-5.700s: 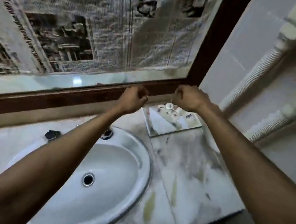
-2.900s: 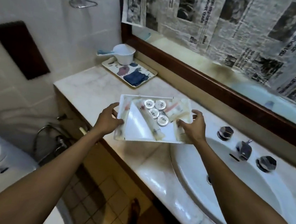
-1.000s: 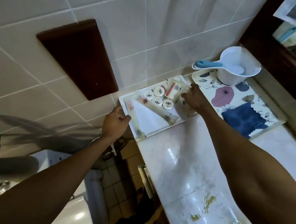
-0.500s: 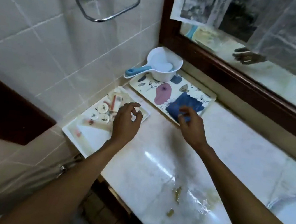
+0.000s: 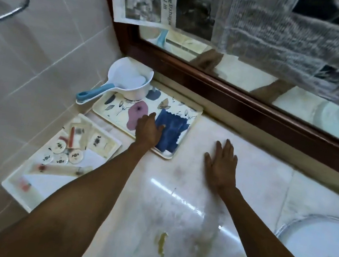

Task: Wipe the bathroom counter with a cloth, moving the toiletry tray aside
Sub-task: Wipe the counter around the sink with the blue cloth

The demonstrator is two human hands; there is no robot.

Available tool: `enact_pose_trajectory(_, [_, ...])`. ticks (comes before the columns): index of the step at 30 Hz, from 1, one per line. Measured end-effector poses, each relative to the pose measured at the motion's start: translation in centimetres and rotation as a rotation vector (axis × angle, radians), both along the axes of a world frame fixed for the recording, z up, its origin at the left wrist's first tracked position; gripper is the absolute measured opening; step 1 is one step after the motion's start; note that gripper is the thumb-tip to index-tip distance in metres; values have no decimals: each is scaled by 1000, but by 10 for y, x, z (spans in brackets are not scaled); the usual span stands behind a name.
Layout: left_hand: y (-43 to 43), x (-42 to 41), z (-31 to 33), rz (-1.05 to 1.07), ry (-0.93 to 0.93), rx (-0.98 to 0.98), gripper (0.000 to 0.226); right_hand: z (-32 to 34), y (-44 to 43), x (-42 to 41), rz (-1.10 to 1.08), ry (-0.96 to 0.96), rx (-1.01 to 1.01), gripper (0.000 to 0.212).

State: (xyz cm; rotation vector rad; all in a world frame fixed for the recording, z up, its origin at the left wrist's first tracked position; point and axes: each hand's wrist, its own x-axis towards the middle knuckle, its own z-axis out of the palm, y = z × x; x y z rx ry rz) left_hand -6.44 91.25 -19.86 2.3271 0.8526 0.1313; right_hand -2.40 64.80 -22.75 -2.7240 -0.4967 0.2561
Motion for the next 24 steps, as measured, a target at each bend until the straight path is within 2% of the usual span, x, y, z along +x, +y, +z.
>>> enact_pose_trajectory(3, [-10,7,4,13,-50,-54,21,-8,-6,-2,18,-35,-15,66])
enact_pose_trajectory(6, [-15,13,15,-23,-129,-17,18,-11,-12,-5,25,-37,-4,64])
enact_pose_trajectory(10, [-31,25,51,-150,-239,-60,36,-4,-22,-3,34,13,-32,62])
enact_pose_trajectory(16, [-98,48,101,-441,-411,-250,34,18,-80,0,-185,73,-92,61])
enact_pose_trajectory(20, [-134,59,104,-497,-427,-423,33,38,-121,0,-303,69,-101,57])
enact_pose_trajectory(22, [-137,61,90,-512,-388,-384,32,43,-137,-3,-345,76,-108,56])
enact_pose_trajectory(24, [-137,55,66,-532,-326,-150,34,45,-151,-9,-368,76,-111,54])
